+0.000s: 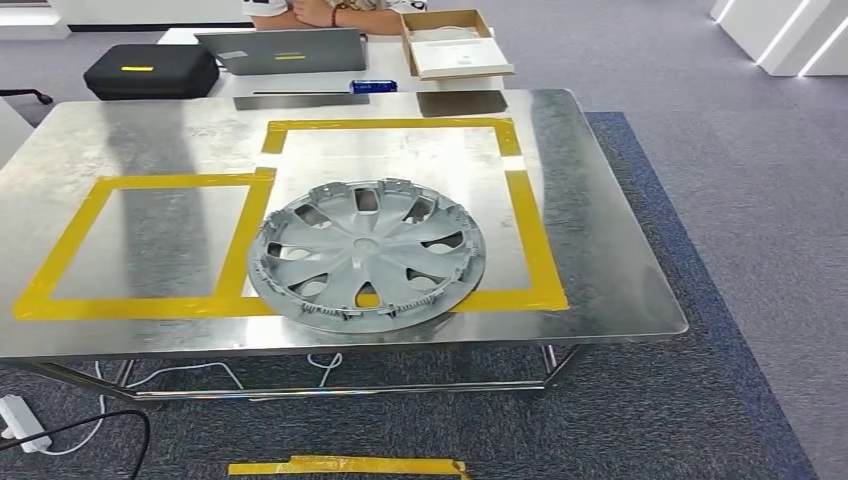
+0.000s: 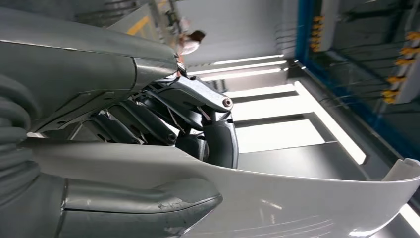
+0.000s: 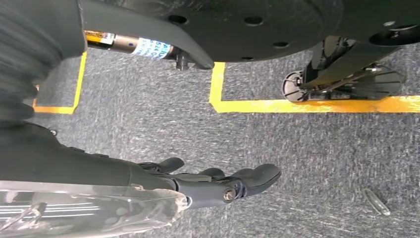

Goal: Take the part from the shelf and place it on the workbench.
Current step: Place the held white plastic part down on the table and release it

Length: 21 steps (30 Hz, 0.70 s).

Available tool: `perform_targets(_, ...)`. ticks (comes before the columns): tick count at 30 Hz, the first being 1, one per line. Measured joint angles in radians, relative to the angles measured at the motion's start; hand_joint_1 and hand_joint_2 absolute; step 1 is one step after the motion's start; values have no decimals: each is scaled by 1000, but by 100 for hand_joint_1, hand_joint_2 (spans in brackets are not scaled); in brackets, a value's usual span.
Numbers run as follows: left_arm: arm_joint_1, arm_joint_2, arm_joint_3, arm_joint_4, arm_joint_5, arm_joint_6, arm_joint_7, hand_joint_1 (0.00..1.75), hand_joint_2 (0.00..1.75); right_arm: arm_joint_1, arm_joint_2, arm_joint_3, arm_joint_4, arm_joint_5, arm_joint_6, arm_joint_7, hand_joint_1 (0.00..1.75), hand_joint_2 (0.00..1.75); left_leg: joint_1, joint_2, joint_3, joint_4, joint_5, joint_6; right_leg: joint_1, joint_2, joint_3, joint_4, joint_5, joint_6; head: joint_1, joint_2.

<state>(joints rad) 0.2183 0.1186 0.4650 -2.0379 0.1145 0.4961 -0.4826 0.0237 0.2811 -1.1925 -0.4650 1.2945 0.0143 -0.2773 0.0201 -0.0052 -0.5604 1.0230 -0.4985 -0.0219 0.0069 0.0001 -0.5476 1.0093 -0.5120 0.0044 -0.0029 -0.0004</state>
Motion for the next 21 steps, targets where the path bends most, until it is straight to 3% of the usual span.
perform_targets(3,-9,2,0,11,-1,-9,3,175,175,-1,-1,0,2,3,-5,-2,0,175,0,0,-1,-2,1,6,0,0,0,-1,1,4,0,0)
perform_targets(5,-64,16,1,64,-16,-31,9,175,175,-8,-7,0,21,16,-27,-8,0,175,0,1,-4,-6,6,24,-2,-1,-58,115,-60,16,4,0)
perform_targets(7,-129,35,1,128,-37,-54,17,175,175,-17,-13,0,48,28,-53,-15,0,175,-1,2,-6,-9,10,36,-4,-1,-139,273,-127,24,9,0)
perform_targets(8,-149,42,0,150,-45,-63,21,175,175,-20,-16,1,58,31,-60,-16,0,175,-3,2,-6,-8,10,37,-3,0,-149,290,-121,23,10,0)
perform_targets(9,-169,49,-1,173,-53,-71,26,175,175,-23,-18,1,69,34,-66,-17,0,175,-4,2,-6,-8,10,37,-3,0,-139,266,-96,19,10,0)
perform_targets(11,-212,60,-7,218,-66,-86,36,175,175,-31,-26,3,89,38,-78,-20,0,175,-7,2,-3,-8,10,36,1,0,-77,133,-27,6,10,0)
perform_targets(13,-256,68,-19,262,-81,-93,44,175,175,-42,-34,6,109,41,-87,-23,0,175,-10,2,-5,-7,11,31,5,-1,-23,23,8,-5,9,0)
perform_targets(17,-319,76,-57,334,-110,-90,51,175,175,-53,-46,9,144,43,-100,-27,0,175,-8,2,-11,-4,10,10,4,1,-8,-9,19,-17,8,0)
perform_targets(19,-340,78,-70,358,-116,-86,52,175,175,-56,-49,12,156,43,-104,-28,0,175,-6,3,-34,49,-27,-1,-2,0,-5,-20,27,-25,5,0)
perform_targets(21,-355,80,-78,380,-120,-82,52,175,175,-58,-51,14,165,44,-106,-29,0,175,-3,3,-89,167,-86,-11,-2,1,-5,-22,27,-29,3,0)
